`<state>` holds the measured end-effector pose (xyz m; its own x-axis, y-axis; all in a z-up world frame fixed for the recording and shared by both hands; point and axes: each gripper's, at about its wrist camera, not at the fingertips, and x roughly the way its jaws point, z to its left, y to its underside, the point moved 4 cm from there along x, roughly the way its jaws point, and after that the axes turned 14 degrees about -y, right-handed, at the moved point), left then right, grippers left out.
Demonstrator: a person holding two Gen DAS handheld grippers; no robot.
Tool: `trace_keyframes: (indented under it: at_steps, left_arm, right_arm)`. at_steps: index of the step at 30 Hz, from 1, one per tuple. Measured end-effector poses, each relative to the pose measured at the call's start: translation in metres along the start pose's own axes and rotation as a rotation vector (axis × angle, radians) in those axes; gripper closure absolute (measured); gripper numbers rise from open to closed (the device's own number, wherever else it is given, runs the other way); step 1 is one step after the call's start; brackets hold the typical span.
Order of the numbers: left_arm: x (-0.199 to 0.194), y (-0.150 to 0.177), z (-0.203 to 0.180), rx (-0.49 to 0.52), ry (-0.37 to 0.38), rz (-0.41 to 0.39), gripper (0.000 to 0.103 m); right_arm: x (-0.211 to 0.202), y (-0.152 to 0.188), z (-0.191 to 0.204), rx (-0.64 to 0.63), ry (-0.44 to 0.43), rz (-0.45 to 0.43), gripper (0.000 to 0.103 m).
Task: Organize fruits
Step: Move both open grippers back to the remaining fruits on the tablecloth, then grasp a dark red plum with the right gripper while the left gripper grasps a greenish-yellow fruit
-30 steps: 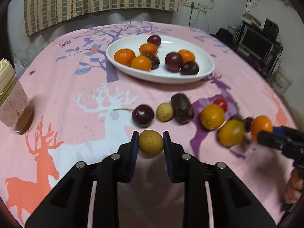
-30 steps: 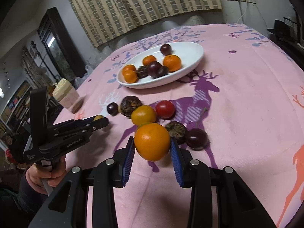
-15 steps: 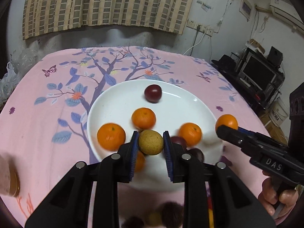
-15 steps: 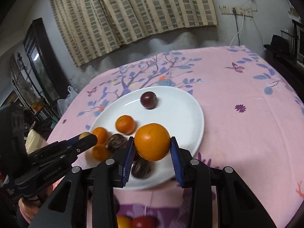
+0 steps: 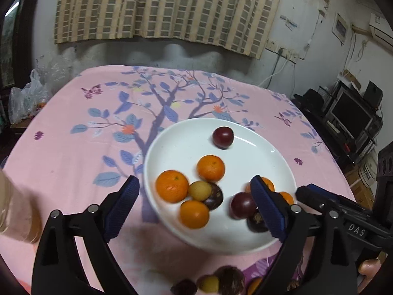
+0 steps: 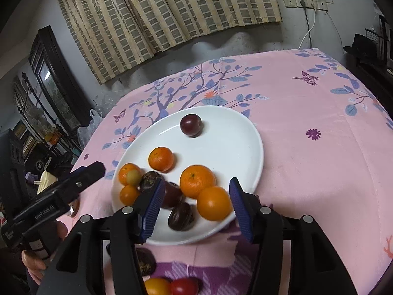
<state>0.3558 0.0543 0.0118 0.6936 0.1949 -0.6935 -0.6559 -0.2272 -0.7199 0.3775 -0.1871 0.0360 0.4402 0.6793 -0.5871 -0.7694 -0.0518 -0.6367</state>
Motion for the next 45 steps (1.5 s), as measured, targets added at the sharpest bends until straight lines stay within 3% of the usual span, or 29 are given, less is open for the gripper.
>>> trace_keyframes:
  at_steps: [4, 9, 14, 21, 27, 34, 42, 45]
  left_arm:
    - [-0.025, 0.024, 0.014, -0.006, -0.004, -0.004, 0.009]
    - [-0.040, 0.077, 0.023, 0.004, 0.012, 0.005, 0.008]
    - [-0.036, 0.108, 0.027, 0.016, 0.009, 0.078, 0.008]
    - [-0.039, 0.107, 0.033, -0.010, -0.012, 0.052, 0.007]
    - [-0.038, 0.108, 0.033, -0.012, -0.001, 0.069, 0.007]
    - [-0.045, 0.107, 0.031, -0.016, 0.021, 0.061, 0.007]
    - [-0.054, 0.107, 0.025, -0.002, 0.063, 0.053, 0.007]
    - [-0.056, 0.108, 0.021, 0.016, 0.057, 0.044, 0.007]
  right_arm:
    - [-0.027, 0.021, 0.004, -0.047, -0.007, 0.024, 0.043]
    - [-0.056, 0.061, 0.006, -0.162, -0.025, 0.080, 0.042]
    - [-0.070, 0.101, -0.003, -0.190, -0.004, 0.145, 0.042]
    - [-0.071, 0.123, 0.007, -0.254, -0.025, 0.217, 0.042]
    - [-0.063, 0.133, 0.012, -0.302, 0.001, 0.265, 0.054]
    - [-0.054, 0.137, 0.007, -0.307, 0.033, 0.287, 0.063]
    - [-0.045, 0.138, 0.004, -0.313, 0.048, 0.299, 0.064]
    - [-0.043, 0.141, 0.006, -0.338, 0.062, 0.302, 0.069]
